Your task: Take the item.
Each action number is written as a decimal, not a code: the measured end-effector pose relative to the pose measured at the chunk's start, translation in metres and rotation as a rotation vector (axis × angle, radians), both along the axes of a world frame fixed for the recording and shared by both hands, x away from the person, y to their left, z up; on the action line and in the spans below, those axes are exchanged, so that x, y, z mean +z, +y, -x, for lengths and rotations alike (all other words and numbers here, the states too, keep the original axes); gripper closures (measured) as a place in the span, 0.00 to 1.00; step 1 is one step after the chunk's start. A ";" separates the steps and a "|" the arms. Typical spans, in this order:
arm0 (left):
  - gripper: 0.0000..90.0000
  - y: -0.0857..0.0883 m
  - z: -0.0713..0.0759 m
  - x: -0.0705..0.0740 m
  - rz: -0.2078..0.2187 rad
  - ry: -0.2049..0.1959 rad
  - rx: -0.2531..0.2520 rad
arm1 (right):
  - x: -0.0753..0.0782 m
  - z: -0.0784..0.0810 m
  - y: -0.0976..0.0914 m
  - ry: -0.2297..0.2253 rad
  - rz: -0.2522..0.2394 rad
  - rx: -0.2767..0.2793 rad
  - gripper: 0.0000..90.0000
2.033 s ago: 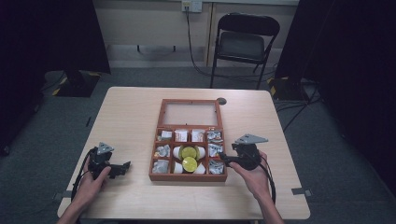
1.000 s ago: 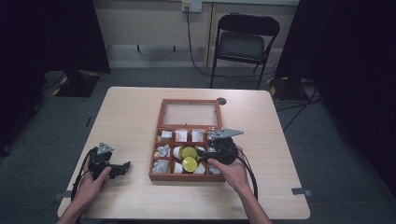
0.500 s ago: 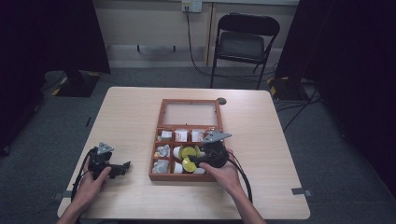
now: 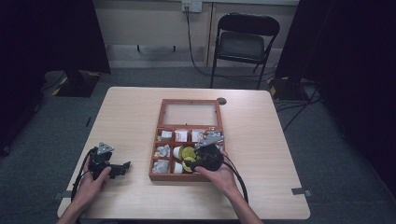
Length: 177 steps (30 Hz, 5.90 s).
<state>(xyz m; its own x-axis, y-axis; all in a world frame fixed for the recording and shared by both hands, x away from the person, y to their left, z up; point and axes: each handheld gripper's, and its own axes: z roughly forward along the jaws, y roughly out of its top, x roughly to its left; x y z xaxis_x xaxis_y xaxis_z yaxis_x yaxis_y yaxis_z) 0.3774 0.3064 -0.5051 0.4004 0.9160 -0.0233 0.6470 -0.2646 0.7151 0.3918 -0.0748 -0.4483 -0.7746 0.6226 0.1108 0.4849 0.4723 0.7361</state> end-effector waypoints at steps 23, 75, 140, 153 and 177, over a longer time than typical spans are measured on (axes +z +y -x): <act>0.00 0.000 0.000 0.000 0.000 0.000 0.000 | -0.010 0.001 0.010 0.039 0.036 0.015 0.39; 0.00 0.000 0.001 0.000 0.002 -0.003 0.004 | -0.016 0.000 0.012 0.106 0.088 0.005 0.42; 0.00 0.000 0.001 0.000 0.007 -0.006 -0.004 | 0.029 -0.006 -0.031 -0.011 -0.083 -0.039 0.42; 0.00 0.001 0.001 0.000 0.006 -0.006 -0.007 | 0.042 -0.007 -0.050 -0.034 -0.113 -0.078 0.42; 0.00 0.001 0.001 0.000 0.006 -0.006 -0.007 | 0.064 -0.005 -0.087 -0.088 -0.164 -0.148 0.42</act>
